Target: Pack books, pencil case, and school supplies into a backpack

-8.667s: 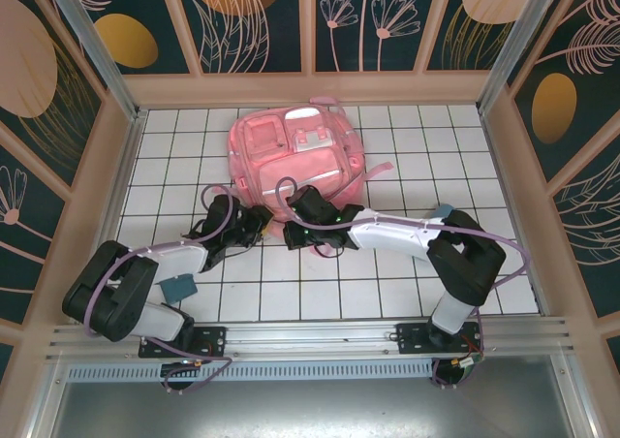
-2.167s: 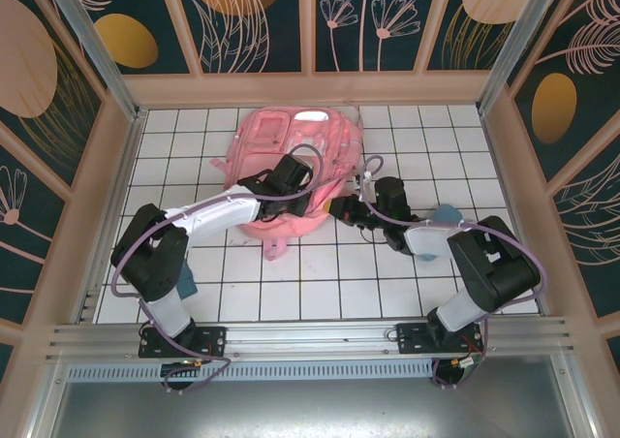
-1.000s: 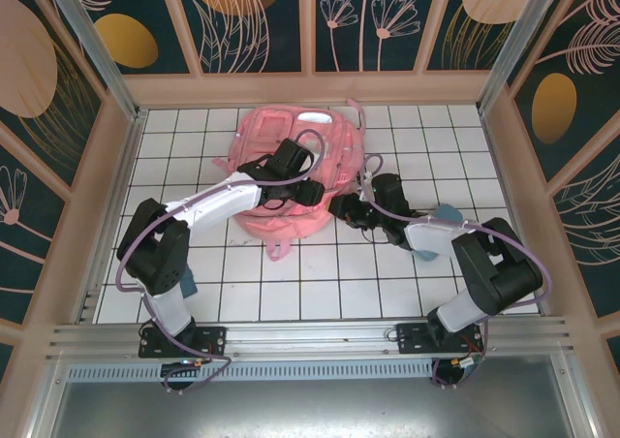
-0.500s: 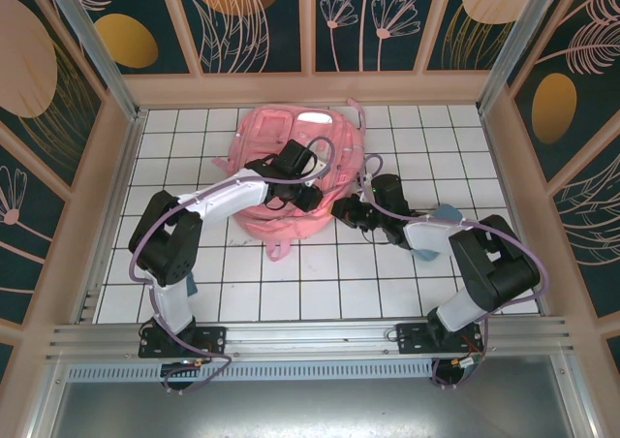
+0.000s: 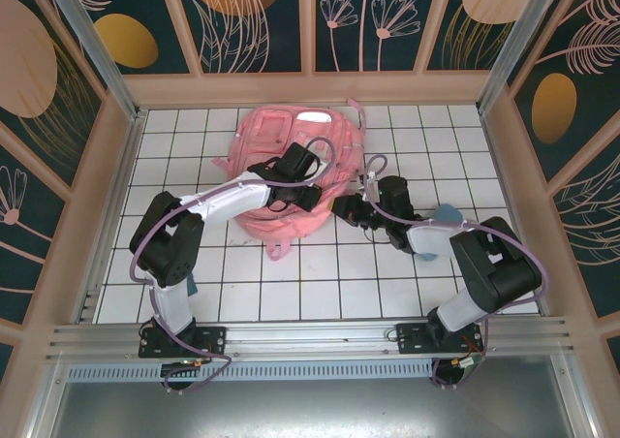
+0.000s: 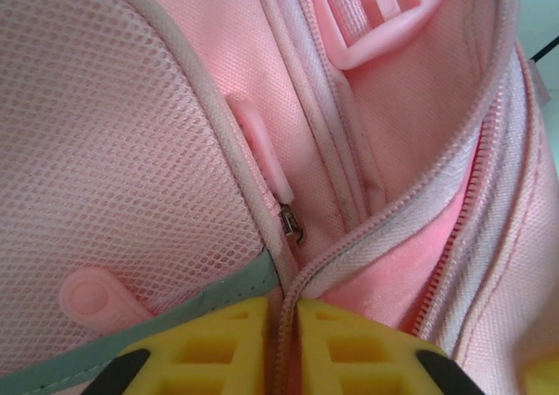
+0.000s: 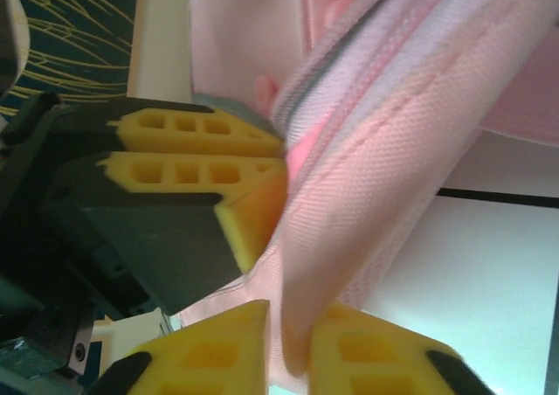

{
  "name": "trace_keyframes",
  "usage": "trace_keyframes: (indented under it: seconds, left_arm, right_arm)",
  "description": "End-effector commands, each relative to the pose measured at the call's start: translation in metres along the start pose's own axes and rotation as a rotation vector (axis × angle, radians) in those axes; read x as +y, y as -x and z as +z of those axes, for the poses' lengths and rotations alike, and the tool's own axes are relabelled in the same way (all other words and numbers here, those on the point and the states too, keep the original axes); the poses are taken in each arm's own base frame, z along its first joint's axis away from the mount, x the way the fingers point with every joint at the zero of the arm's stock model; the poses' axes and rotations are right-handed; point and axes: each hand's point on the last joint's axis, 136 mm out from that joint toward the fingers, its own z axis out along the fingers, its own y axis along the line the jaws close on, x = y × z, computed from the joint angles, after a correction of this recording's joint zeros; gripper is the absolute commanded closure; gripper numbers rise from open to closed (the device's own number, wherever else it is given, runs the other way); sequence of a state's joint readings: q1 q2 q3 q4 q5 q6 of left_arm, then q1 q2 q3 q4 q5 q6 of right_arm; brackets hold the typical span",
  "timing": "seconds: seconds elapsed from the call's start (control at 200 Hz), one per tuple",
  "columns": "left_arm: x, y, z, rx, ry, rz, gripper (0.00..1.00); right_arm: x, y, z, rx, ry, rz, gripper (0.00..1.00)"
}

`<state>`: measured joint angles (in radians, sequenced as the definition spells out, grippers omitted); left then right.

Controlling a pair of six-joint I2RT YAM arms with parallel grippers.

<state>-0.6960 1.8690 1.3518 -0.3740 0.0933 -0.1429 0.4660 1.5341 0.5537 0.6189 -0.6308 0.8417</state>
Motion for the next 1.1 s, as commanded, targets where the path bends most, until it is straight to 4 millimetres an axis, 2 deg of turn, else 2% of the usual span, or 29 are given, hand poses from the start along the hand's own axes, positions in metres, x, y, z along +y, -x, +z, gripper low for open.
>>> trace_keyframes:
  seconds: [0.0, 0.065, 0.165, 0.275, 0.305, 0.325, 0.445, 0.576, 0.671, 0.756, 0.776, 0.841, 0.971, 1.096]
  left_arm:
    - [-0.005, 0.008, -0.003, -0.034, -0.055, -0.035, 0.76]
    - [-0.012, 0.02, -0.016, -0.073, -0.096, -0.057, 0.65]
    - [-0.01, 0.036, -0.037, -0.133, -0.123, -0.124, 0.51]
    - [0.004, 0.045, -0.056, -0.181, -0.149, -0.244, 0.42]
    - [0.012, 0.042, -0.055, -0.181, -0.143, -0.283, 0.4]
    - [0.014, 0.046, -0.066, -0.206, -0.144, -0.3, 0.4]
    - [0.042, 0.031, -0.079, -0.23, -0.054, -0.423, 0.36]
    - [0.064, -0.001, -0.088, -0.216, 0.064, -0.51, 0.35]
    - [0.071, -0.024, -0.096, -0.212, 0.111, -0.571, 0.35]
    - [0.077, -0.04, -0.106, -0.219, 0.144, -0.654, 0.34]
    - [0.079, -0.052, -0.104, -0.205, 0.157, -0.678, 0.34]
    - [0.084, -0.07, -0.109, -0.207, 0.179, -0.767, 0.35]
    - [0.081, -0.101, -0.112, -0.227, 0.145, -0.936, 0.39]
    - [0.074, -0.115, -0.106, -0.257, 0.048, -1.042, 0.42]
  right_arm:
    - [0.041, 0.028, -0.008, -0.08, 0.115, -0.092, 0.61]
    - [0.022, 0.033, -0.006, -0.091, 0.037, -0.038, 0.48]
    - [0.0, 0.036, -0.006, -0.103, -0.033, 0.02, 0.46]
    - [-0.024, 0.037, -0.012, -0.128, -0.138, 0.073, 0.46]
    - [-0.032, 0.038, -0.015, -0.135, -0.182, 0.085, 0.46]
    - [-0.037, 0.038, -0.017, -0.139, -0.212, 0.094, 0.46]
    - [-0.056, 0.041, -0.033, -0.175, -0.367, 0.108, 0.46]
    - [-0.059, 0.041, -0.048, -0.183, -0.479, 0.08, 0.45]
    - [-0.052, 0.04, -0.055, -0.179, -0.559, 0.043, 0.45]
    - [-0.032, 0.034, -0.051, -0.167, -0.591, -0.023, 0.45]
    - [-0.027, 0.034, -0.05, -0.17, -0.597, -0.037, 0.45]
    - [-0.002, 0.024, -0.037, -0.137, -0.618, -0.145, 0.46]
    - [0.033, 0.01, -0.008, -0.033, -0.63, -0.339, 0.48]
    - [0.061, -0.008, 0.026, 0.098, -0.603, -0.537, 0.51]
